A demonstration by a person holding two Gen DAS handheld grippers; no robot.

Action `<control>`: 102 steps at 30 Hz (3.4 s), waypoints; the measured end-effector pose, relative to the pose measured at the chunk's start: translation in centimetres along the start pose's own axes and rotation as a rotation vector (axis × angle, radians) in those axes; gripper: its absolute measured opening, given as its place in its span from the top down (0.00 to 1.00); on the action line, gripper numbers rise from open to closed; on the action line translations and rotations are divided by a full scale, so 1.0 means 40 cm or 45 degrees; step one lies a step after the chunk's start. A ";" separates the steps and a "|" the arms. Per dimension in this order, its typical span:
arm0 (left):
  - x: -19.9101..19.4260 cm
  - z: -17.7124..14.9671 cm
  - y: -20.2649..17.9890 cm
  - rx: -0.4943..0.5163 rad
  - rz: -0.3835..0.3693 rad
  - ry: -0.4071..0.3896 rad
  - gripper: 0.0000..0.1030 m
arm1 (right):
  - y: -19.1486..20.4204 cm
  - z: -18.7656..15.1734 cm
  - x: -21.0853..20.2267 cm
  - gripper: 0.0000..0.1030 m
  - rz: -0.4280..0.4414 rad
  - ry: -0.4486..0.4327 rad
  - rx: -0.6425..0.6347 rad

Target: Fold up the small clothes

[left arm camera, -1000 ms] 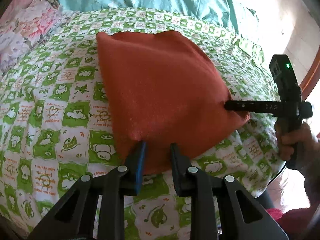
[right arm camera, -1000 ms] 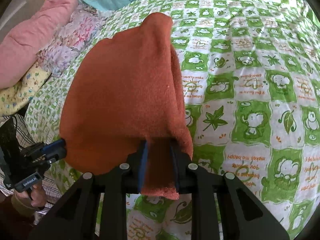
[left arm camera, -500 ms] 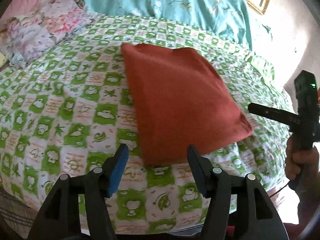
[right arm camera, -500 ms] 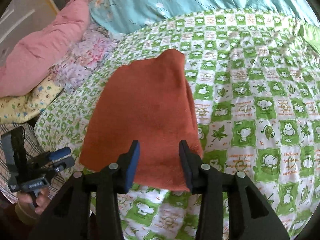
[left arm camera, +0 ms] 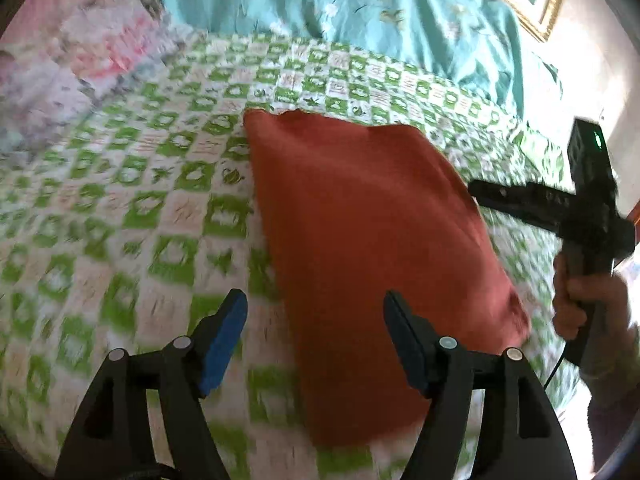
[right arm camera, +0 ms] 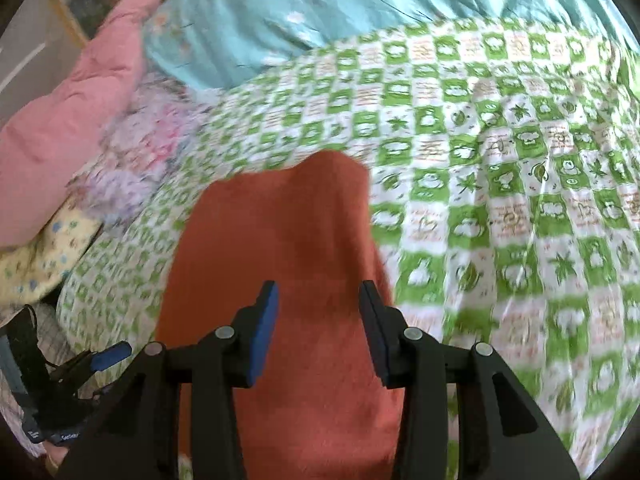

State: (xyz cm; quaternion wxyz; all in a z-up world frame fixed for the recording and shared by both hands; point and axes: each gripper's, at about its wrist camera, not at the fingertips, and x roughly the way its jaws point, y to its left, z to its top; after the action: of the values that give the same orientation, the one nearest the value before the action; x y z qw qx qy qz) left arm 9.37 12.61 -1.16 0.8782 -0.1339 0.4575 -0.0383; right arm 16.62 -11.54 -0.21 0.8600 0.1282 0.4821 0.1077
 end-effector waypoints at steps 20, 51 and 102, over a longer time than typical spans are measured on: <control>0.298 0.338 0.178 -0.286 -0.252 0.018 0.93 | -0.091 0.141 0.194 0.85 0.195 0.067 0.147; 0.291 0.336 0.207 -0.168 0.152 -0.039 0.98 | -0.040 0.076 0.127 0.69 0.060 0.040 0.005; -0.165 -0.320 -0.084 0.161 0.216 0.044 0.19 | 0.115 -0.419 -0.238 0.17 -0.065 0.029 -0.348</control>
State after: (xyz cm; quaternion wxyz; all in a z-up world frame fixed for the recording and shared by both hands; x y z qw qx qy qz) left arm -4.69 8.08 -1.99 0.8770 -0.0383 0.4790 0.0049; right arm -2.90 -8.20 0.50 0.8664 -0.0038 0.4756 0.1518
